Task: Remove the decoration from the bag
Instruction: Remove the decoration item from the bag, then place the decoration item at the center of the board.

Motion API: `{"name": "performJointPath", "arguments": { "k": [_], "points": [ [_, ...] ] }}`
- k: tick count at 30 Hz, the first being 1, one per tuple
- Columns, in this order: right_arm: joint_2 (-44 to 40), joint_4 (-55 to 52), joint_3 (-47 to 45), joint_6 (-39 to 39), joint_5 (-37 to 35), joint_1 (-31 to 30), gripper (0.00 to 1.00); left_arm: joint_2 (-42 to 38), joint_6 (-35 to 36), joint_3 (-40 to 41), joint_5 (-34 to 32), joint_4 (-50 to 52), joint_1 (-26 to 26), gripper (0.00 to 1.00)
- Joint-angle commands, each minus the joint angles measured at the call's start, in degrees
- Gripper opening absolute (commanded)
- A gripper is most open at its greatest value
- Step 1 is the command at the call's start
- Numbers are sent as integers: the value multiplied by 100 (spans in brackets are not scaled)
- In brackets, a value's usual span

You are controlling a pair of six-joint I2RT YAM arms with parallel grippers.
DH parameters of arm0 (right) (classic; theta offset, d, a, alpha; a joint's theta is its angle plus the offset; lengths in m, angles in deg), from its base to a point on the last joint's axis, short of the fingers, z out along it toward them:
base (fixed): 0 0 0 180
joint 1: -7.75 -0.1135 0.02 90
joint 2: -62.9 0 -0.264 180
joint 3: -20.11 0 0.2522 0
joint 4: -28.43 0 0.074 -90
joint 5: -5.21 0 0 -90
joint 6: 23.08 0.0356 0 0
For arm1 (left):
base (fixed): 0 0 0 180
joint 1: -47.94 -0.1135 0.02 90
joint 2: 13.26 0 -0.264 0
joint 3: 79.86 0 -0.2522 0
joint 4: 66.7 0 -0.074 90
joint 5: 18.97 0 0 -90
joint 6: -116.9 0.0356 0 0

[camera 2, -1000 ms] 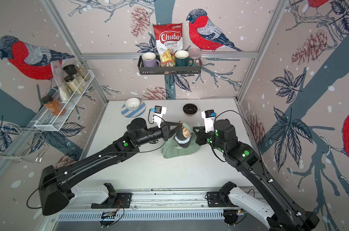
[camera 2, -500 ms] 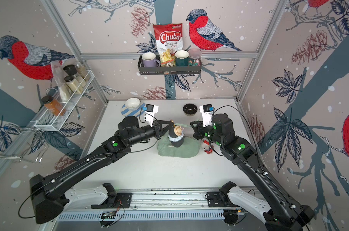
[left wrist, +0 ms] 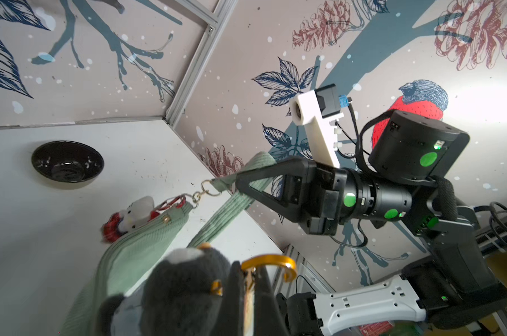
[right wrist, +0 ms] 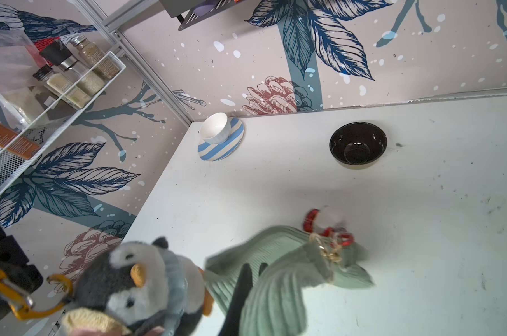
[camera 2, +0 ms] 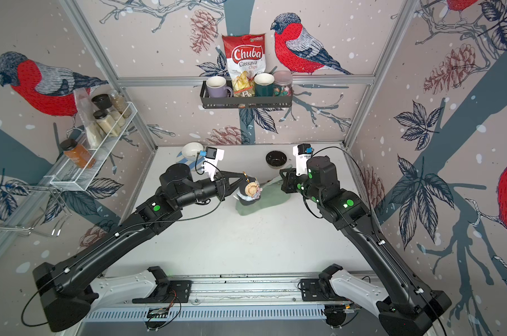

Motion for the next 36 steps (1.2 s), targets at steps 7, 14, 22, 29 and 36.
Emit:
{"name": "performJointPath", "arguments": {
  "k": [7,14,22,29,36],
  "points": [
    [-29,443,-216,62,166,28,0,-239,420,-8,-1305,805,-548,0],
    [-300,273,-337,80,628,93,0,133,368,-48,-2955,2428,-1162,0],
    [-140,376,-491,31,1522,89,0,425,224,470,-2567,3050,-2140,0],
    [69,57,-490,-79,1482,109,0,629,185,921,-1904,3070,-2600,0],
    [-7,-520,-604,-167,1267,292,0,983,234,952,-1605,3007,-2604,15]
  ]
}}
